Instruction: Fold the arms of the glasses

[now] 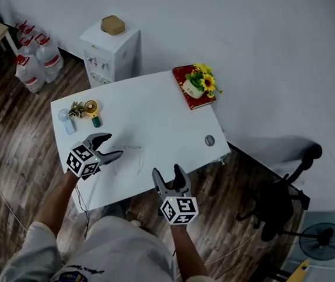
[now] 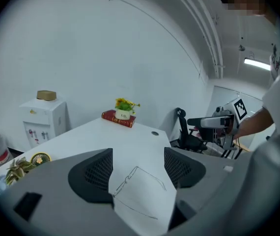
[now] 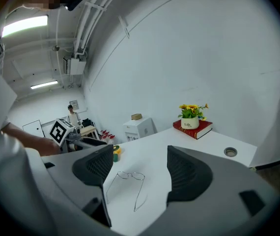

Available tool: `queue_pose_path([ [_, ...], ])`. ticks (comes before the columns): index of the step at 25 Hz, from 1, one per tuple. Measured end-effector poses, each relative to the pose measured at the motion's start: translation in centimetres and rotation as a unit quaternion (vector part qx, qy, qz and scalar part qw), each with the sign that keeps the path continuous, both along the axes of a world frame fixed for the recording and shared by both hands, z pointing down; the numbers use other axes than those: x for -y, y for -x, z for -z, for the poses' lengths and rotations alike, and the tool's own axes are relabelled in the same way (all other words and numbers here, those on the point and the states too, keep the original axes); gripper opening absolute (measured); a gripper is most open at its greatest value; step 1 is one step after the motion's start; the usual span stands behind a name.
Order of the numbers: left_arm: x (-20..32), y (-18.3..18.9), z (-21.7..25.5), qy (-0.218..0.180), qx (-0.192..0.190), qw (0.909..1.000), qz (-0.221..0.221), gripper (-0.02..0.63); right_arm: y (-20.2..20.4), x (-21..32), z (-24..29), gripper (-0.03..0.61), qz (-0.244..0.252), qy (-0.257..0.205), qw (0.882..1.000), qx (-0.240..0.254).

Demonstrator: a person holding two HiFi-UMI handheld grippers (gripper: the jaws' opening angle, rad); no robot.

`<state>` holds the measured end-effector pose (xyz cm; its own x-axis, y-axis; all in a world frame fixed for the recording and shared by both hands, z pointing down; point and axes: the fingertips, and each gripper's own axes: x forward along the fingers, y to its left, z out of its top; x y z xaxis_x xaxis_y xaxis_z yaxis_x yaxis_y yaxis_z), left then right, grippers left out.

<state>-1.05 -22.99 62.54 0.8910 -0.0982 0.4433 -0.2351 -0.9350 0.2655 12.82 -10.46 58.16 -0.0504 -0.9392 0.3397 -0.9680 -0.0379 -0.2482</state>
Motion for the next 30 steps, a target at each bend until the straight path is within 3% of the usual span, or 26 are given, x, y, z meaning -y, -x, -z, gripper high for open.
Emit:
queue_pose_path([
  [8, 2.3, -1.5, -4.3, 0.052, 0.035, 0.9923, -0.107, 0.304, 0.0, 2.8, -2.4, 0.330, -0.011, 0.033, 0.999, 0.005],
  [14, 3.0, -2.8, -7.7, 0.125, 0.061, 0.9751, -0.173, 0.281, -0.5, 3.3, -3.7, 0.330, -0.020, 0.054, 0.998, 0.006],
  [19, 2.6, -4.2, -10.8, 0.188, 0.104, 0.9495, -0.229, 0.266, -1.5, 3.1, -4.8, 0.330, -0.037, 0.069, 0.997, 0.012],
  [26, 1.5, -5.4, -14.2, 0.221, 0.175, 0.9059, -0.316, 0.224, -2.8, 2.2, -6.0, 0.330, -0.062, 0.086, 0.994, 0.015],
  [30, 1.4, -6.5, -15.7, 0.247, 0.214, 0.8857, -0.330, 0.180, -3.6, 1.4, -6.7, 0.330, -0.076, 0.095, 0.992, 0.018],
])
